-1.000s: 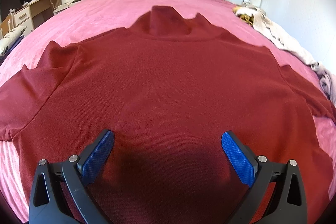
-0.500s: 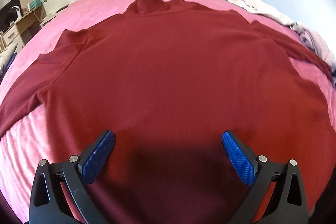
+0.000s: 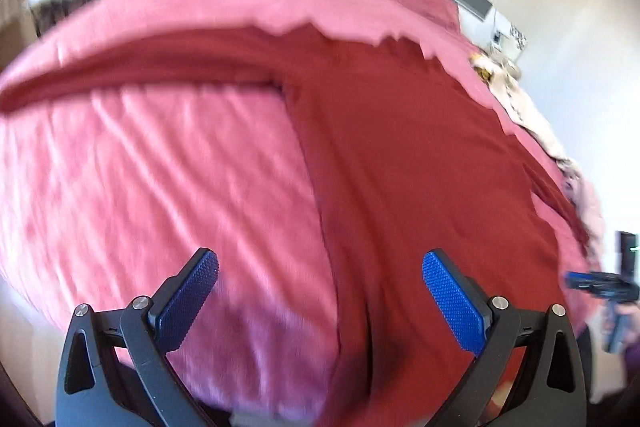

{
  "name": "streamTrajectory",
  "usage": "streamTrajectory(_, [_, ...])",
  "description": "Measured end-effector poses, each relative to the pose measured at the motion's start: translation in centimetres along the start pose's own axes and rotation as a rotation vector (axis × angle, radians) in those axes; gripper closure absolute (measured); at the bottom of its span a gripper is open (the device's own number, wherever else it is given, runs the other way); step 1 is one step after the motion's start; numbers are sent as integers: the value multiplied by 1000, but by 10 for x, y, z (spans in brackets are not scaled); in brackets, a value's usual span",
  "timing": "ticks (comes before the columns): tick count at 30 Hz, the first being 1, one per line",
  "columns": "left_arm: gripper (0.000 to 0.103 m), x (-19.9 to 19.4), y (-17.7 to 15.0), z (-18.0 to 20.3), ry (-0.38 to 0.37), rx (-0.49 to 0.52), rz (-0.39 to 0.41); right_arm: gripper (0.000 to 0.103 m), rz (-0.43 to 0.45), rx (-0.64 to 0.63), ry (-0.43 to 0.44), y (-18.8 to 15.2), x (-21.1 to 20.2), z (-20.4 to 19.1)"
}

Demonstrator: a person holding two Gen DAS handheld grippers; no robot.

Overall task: Fold clothes
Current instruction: 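Fold the gripped side over toward the garment center with the right gripper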

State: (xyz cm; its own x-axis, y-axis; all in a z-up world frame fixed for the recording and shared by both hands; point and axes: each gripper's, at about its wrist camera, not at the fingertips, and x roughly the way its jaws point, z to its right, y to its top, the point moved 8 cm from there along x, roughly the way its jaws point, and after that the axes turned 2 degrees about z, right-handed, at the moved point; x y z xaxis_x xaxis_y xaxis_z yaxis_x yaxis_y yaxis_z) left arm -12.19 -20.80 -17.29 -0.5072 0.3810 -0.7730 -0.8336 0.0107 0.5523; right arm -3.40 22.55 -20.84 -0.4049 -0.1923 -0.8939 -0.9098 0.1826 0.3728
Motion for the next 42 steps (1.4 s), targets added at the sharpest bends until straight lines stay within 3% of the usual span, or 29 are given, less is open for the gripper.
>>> streamTrajectory(3, [0, 5, -19, 5, -9, 73, -92, 69, -83, -95, -18, -3, 23, -10])
streamTrajectory(8, [0, 27, -53, 35, -52, 244, -242, 67, -107, -34, 32, 11, 32, -1])
streamTrajectory(11, [0, 41, -67, 43, 7, 337, -314, 67, -118, -11, 58, 19, 35, 3])
streamTrajectory(13, [0, 42, -71, 46, 5, 372, -329, 67, -127, -38, 56, 18, 37, 0])
streamTrajectory(22, [0, 28, -68, 50, -274, 186, -356, 67, -151, -34, 90, 25, 37, 4])
streamTrajectory(31, [0, 29, -81, 49, -307, 206, -391, 65, -194, 65, 200, 13, 32, 17])
streamTrajectory(34, [3, 36, -75, 49, -305, 155, -382, 78, -181, 93, 192, 9, 31, 24])
streamTrajectory(36, [14, 38, -71, 46, -285, 142, -378, 93, -176, 107, 170, 9, 32, 24])
streamTrajectory(37, [42, 37, -69, 40, -251, 147, -372, 96, -176, 111, 172, 8, 31, 22])
streamTrajectory(38, [84, 35, -68, 29, -221, 138, -367, 97, -176, 116, 175, 7, 30, 20])
streamTrajectory(39, [93, 33, -67, 18, -208, 115, -368, 97, -177, 120, 176, 7, 30, 19])
streamTrajectory(42, [90, 32, -66, 5, -271, 9, -357, 96, -185, 131, 175, 8, 36, 16])
